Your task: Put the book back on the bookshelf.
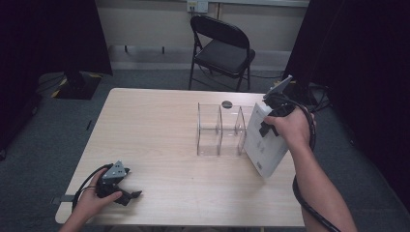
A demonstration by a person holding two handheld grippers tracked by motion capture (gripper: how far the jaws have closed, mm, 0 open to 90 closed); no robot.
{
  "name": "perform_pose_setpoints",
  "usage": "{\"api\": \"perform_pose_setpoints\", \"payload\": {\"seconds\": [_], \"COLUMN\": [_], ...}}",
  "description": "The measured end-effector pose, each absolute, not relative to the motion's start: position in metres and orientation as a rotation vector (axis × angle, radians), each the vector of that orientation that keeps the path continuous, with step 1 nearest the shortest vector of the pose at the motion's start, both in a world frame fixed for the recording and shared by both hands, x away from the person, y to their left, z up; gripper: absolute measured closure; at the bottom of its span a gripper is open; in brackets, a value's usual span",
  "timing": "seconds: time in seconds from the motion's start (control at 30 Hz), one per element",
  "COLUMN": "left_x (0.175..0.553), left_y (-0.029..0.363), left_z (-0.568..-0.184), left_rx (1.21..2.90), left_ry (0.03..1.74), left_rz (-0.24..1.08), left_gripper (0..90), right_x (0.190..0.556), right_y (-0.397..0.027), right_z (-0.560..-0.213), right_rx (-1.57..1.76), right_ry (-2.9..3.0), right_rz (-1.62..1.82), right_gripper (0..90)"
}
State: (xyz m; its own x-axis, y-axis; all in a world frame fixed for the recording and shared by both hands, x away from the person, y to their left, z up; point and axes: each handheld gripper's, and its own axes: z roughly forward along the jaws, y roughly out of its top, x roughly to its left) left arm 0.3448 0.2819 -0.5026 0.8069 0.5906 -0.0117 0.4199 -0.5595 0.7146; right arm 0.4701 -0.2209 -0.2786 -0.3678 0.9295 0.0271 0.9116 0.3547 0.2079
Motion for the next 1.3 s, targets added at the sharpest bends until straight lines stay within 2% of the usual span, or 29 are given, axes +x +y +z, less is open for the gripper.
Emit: {"api": "perform_pose_setpoints", "payload": {"seconds": [1.3], "left_x": [0.346], "left_y": [0.282], "left_z": [-0.502], "left_rx": [2.264], "left_ry": [0.723], "left_rz": [0.311], "left_gripper": [0.0], "right_x": [0.514], "right_y": [-0.208], "right_z": [-0.286], "right_rx": [1.799], "right_ry": [2.419], "right_rz": [0.271], "right_gripper": [52.5]}}
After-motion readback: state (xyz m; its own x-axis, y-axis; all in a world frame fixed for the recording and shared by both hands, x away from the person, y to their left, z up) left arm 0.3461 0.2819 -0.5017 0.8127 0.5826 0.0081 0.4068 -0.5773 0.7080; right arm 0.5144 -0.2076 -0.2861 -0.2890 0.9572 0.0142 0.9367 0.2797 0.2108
